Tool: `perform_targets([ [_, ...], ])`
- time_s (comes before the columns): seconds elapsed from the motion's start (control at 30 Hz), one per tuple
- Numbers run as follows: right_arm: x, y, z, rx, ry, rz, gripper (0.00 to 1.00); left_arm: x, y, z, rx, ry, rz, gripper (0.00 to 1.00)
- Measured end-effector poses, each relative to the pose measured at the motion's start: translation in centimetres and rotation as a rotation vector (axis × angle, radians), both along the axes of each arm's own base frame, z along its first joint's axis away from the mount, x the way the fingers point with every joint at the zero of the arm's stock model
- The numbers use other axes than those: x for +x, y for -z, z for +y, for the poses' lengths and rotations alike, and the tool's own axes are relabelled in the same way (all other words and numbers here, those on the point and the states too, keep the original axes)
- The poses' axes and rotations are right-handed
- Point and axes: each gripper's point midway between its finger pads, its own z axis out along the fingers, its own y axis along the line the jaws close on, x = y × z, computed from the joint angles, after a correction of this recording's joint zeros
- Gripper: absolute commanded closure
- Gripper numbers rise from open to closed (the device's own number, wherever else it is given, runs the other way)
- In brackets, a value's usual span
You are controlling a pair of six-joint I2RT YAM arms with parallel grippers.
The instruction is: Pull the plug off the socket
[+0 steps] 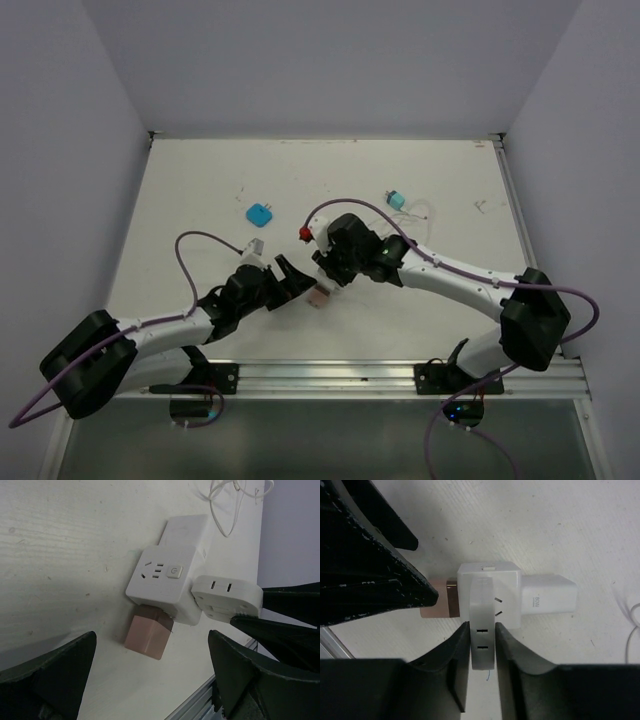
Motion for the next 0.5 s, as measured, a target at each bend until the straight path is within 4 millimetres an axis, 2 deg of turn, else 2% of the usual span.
perform_targets([
  [0.1, -0.3, 0.4, 0.0, -0.02, -0.003, 0.017, 0.55, -0.3, 0.0, 0.6, -0.008, -0.016, -0.003, 0.04],
  [0.27, -1.0, 1.7, -0.3, -0.077, -0.018, 0.058, 0.5, -0.2, -0.1, 1.4, -0.015, -0.043, -0.012, 0.04],
  [0.5, -1.1, 1.8, 0.3, -0.103, -0.032, 0.052, 0.47, 0.0, -0.3, 1.5, -0.019, -0.051, -0.015, 0.04],
])
